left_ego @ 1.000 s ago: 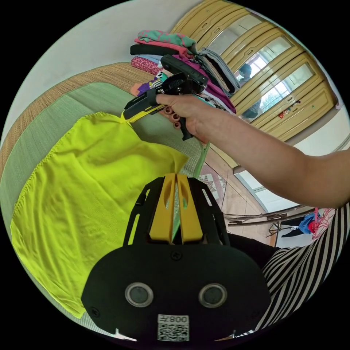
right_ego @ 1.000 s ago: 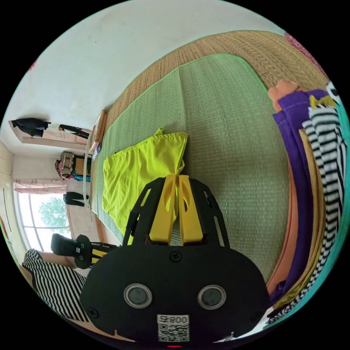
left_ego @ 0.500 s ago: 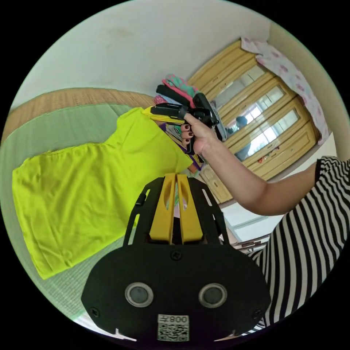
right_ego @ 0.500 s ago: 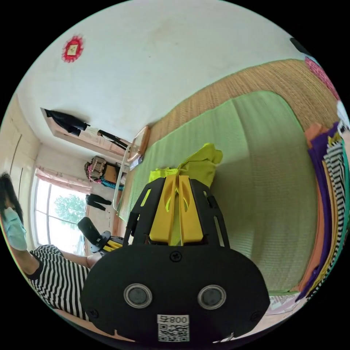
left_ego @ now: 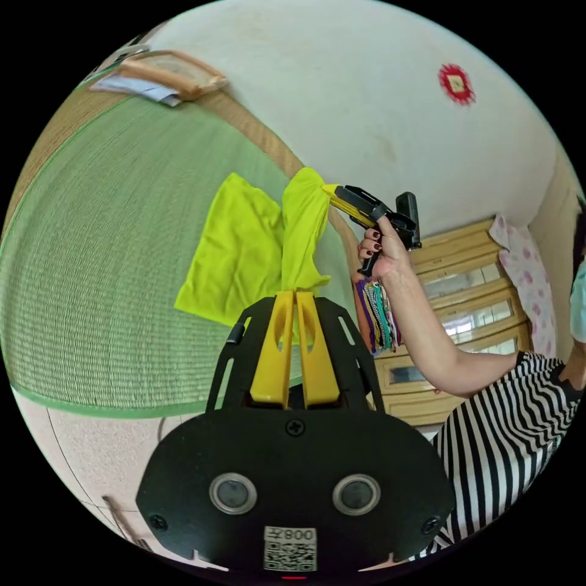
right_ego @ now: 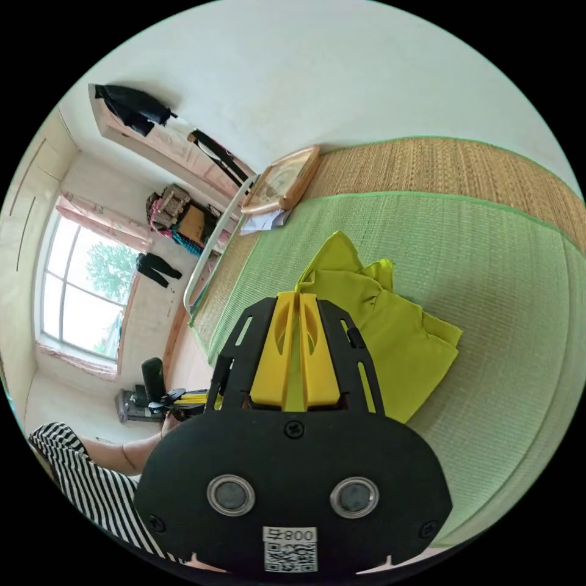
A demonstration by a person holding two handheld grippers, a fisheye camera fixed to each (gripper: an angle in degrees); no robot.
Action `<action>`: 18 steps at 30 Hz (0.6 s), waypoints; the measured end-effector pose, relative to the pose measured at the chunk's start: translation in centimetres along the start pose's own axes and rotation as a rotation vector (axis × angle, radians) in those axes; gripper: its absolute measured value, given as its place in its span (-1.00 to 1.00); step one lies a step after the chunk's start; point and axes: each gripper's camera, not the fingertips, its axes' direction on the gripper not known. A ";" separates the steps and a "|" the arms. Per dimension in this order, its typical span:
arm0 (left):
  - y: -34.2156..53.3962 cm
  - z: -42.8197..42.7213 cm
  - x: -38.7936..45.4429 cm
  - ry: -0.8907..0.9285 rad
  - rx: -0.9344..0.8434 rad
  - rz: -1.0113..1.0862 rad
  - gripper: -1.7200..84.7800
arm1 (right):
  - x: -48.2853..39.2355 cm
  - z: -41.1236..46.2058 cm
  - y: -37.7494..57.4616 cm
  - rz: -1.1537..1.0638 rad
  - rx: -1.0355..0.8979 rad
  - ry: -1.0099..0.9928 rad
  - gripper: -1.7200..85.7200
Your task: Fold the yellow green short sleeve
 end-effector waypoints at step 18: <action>-2.5 -10.7 -10.1 0.048 -0.023 -0.264 -0.95 | -1.7 24.8 -2.7 -0.038 -0.263 0.105 -0.92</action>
